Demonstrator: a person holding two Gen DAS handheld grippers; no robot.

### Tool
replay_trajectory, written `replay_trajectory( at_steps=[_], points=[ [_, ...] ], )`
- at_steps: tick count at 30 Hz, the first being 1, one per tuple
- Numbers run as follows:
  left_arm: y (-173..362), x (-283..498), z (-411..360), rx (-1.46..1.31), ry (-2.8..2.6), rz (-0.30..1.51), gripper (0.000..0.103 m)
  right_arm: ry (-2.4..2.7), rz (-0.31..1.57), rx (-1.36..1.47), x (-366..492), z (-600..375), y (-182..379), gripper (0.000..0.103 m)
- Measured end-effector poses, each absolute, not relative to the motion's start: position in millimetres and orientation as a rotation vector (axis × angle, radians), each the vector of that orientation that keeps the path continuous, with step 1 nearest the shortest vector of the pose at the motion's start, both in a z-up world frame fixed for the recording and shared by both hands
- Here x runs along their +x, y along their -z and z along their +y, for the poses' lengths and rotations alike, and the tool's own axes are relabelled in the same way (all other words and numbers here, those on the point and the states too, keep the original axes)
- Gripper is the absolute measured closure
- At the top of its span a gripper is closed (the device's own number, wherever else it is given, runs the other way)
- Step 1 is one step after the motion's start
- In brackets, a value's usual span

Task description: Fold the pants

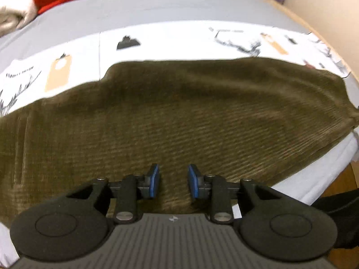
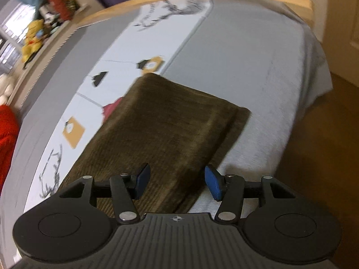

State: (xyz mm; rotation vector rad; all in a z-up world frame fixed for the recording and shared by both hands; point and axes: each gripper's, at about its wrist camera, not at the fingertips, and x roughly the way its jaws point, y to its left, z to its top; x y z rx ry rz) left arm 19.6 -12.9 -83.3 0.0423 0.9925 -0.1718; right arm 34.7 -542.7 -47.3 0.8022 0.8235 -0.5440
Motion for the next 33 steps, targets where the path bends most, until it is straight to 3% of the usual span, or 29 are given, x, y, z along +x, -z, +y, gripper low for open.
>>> replay_trajectory(
  at_steps=[6, 15, 21, 22, 23, 29, 33],
  points=[
    [81.4, 19.0, -15.7, 0.023, 0.197, 0.969, 0.071, 0.665, 0.865, 0.92, 31.9, -564.9, 70.3, 0.045],
    [80.2, 20.4, -18.6, 0.022, 0.223, 0.951, 0.068, 0.716, 0.889, 0.868, 50.6, -584.8, 84.4, 0.044],
    [78.1, 21.8, -14.3, 0.02, 0.221, 0.945, 0.066, 0.737, 0.914, 0.799, 68.0, -579.1, 85.1, 0.031],
    [78.3, 22.1, -13.7, 0.02, 0.22, 0.946, 0.066, 0.736, 0.917, 0.787, 71.0, -577.1, 84.4, 0.033],
    [78.2, 22.2, -13.6, 0.02, 0.221, 0.946, 0.065, 0.727, 0.911, 0.78, 73.0, -574.8, 83.1, 0.045],
    [77.1, 22.8, -12.7, 0.017, 0.226, 0.942, 0.065, 0.737, 0.891, 0.782, 70.4, -574.3, 80.0, 0.08],
    [75.9, 22.9, -13.3, 0.017, 0.228, 0.939, 0.065, 0.729, 0.838, 0.8, 64.0, -574.1, 71.7, 0.088]
  ],
)
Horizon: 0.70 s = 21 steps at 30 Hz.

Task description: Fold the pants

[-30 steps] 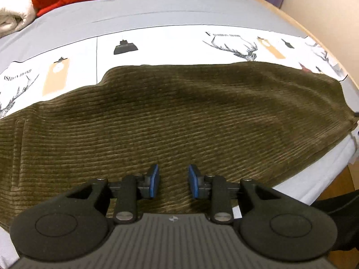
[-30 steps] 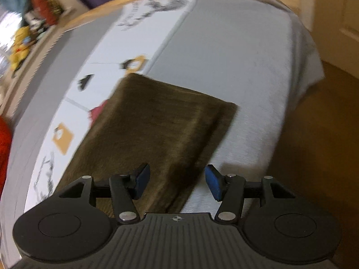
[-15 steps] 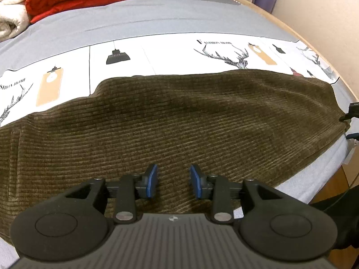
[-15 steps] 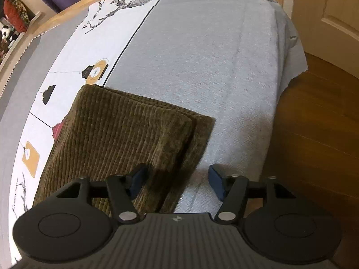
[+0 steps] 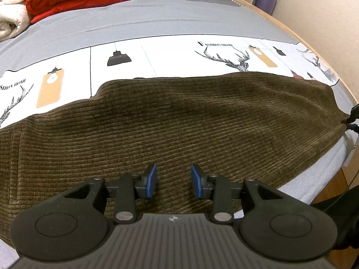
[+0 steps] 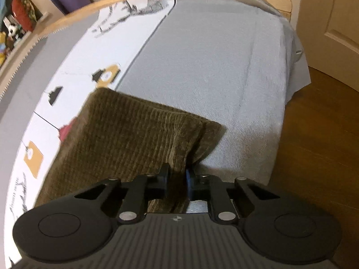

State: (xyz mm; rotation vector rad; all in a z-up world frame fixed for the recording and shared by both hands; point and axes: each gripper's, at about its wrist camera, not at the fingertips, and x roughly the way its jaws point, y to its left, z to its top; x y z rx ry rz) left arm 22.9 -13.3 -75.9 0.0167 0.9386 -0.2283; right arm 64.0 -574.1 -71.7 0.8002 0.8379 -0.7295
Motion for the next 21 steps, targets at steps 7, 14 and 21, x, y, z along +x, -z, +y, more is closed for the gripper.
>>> replay_trajectory(
  at_steps=[7, 14, 21],
  points=[
    [71.9, 20.0, -12.0, 0.012, 0.229, 0.926, 0.065, 0.642, 0.674, 0.628, 66.9, -527.3, 14.7, 0.092],
    [68.0, 15.5, 8.7, -0.012, 0.184, 0.916, 0.065, 0.222, 0.365, -0.024, 51.2, -332.7, -70.3, 0.092],
    [64.4, 14.5, 52.9, -0.102, 0.086, 0.922, 0.063, -0.341, 0.525, -0.429, 4.8, -141.8, 1.1, 0.091]
  ],
)
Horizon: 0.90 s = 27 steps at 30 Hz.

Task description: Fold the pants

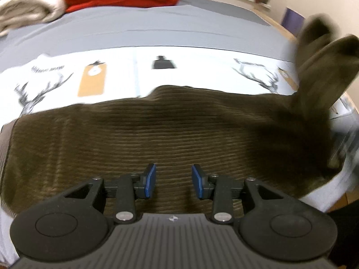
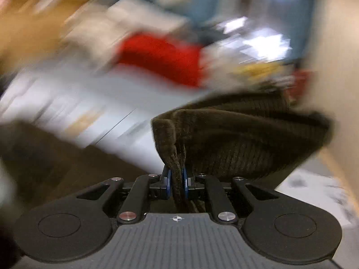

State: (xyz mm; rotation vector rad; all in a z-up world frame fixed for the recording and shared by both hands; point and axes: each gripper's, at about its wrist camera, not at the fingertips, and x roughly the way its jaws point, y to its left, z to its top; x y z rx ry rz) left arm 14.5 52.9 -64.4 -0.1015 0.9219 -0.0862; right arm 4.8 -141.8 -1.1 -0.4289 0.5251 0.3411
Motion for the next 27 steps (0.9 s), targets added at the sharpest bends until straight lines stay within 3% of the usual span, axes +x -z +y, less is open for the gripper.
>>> replay_trajectory(
  at_steps=[4, 9, 11, 12, 21, 22, 24, 27],
  points=[
    [66.5, 11.2, 68.6, -0.137, 0.062, 0.944, 0.059, -0.55, 0.769, -0.643, 0.8, -87.6, 66.9, 0.086],
    [63.9, 6.3, 76.0, -0.151, 0.056, 0.939, 0.057, -0.615, 0.711, -0.635, -17.6, -87.1, 57.5, 0.072],
    [62.5, 6.3, 75.4, -0.146, 0.057, 0.934, 0.057, -0.605, 0.675, -0.574, -16.9, -93.3, 44.9, 0.059],
    [63.1, 6.7, 74.8, -0.147, 0.057, 0.935, 0.057, -0.591, 0.662, -0.564, -12.7, -95.2, 41.9, 0.057],
    [69.5, 12.2, 64.6, -0.126, 0.064, 0.951, 0.057, -0.584, 0.723, -0.61, 4.0, -75.5, 73.2, 0.055],
    [69.6, 12.6, 64.7, -0.126, 0.063, 0.951, 0.057, -0.58, 0.735, -0.629, 2.7, -72.7, 75.3, 0.057],
    [70.4, 14.3, 65.8, -0.13, 0.057, 0.953, 0.057, -0.591, 0.755, -0.638, 7.0, -71.2, 81.4, 0.097],
    [70.4, 16.0, 68.3, -0.146, 0.049, 0.952, 0.057, -0.57, 0.674, -0.587, 3.8, -79.5, 64.1, 0.096]
  ],
)
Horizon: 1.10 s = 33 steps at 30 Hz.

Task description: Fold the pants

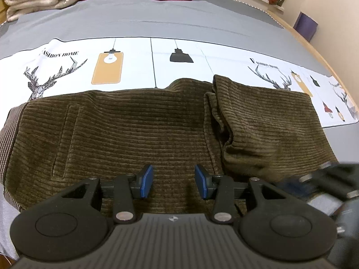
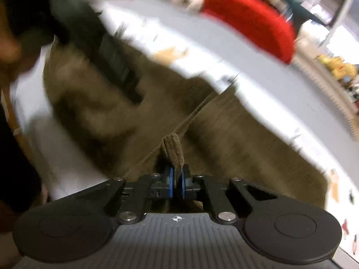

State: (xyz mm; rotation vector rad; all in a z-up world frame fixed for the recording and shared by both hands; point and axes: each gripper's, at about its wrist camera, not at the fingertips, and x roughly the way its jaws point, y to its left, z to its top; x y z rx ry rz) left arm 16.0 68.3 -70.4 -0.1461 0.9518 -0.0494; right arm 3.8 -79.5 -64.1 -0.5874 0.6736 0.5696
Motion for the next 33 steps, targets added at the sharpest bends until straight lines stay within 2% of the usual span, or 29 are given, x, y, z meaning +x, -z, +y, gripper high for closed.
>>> replay_trajectory(
  at_steps=[4, 7, 9, 10, 12, 13, 14, 18, 20, 21, 23, 24, 25, 27, 32, 33],
  points=[
    [67.0, 17.7, 68.4, -0.174, 0.059, 0.94, 0.057, -0.687, 0.593, -0.524, -20.9, -103.4, 32.7, 0.096],
    [64.9, 23.0, 64.9, -0.187, 0.062, 0.941, 0.057, -0.745, 0.669, -0.646, -36.6, -106.2, 57.6, 0.096],
    [61.5, 26.4, 62.4, -0.206, 0.065, 0.938, 0.057, -0.762, 0.701, -0.718, -41.7, -101.0, 74.2, 0.092],
    [59.7, 28.4, 62.4, -0.231, 0.073, 0.945, 0.057, -0.756, 0.692, -0.736, -43.9, -98.0, 77.1, 0.087],
    [56.3, 37.4, 64.2, -0.295, 0.111, 0.981, 0.057, -0.738, 0.656, -0.735, -47.5, -93.6, 74.4, 0.069],
    [53.8, 45.0, 66.2, -0.332, 0.138, 1.001, 0.057, -0.734, 0.636, -0.724, -50.4, -92.7, 72.1, 0.051],
    [51.9, 52.2, 67.7, -0.355, 0.159, 1.015, 0.057, -0.729, 0.619, -0.723, -50.5, -91.8, 70.6, 0.043],
    [53.6, 87.0, 66.1, -0.392, 0.248, 1.061, 0.057, -0.718, 0.617, -0.775, -50.8, -87.3, 77.1, 0.043],
    [65.2, 100.9, 63.5, -0.397, 0.261, 1.057, 0.055, -0.703, 0.637, -0.839, -50.9, -83.9, 88.5, 0.048],
    [73.2, 106.6, 63.5, -0.417, 0.276, 1.052, 0.053, -0.701, 0.657, -0.882, -52.0, -83.1, 94.1, 0.052],
    [90.7, 119.9, 62.8, -0.468, 0.277, 1.09, 0.053, -0.694, 0.666, -0.948, -54.8, -83.2, 104.0, 0.075],
    [94.0, 125.3, 61.9, -0.491, 0.274, 1.087, 0.051, -0.69, 0.652, -0.959, -55.3, -83.5, 104.1, 0.079],
    [95.1, 130.1, 60.3, -0.493, 0.287, 1.074, 0.049, -0.695, 0.652, -0.933, -54.0, -84.7, 100.1, 0.089],
    [100.0, 140.3, 54.7, -0.46, 0.292, 1.078, 0.045, -0.683, 0.647, -0.836, -46.3, -91.0, 83.7, 0.092],
    [115.3, 156.2, 51.9, -0.475, 0.266, 1.109, 0.046, -0.62, 0.553, -0.636, -44.8, -113.7, 39.5, 0.093],
    [115.6, 157.6, 50.3, -0.479, 0.285, 1.108, 0.062, -0.615, 0.542, -0.61, -46.2, -117.3, 34.0, 0.093]
  ],
)
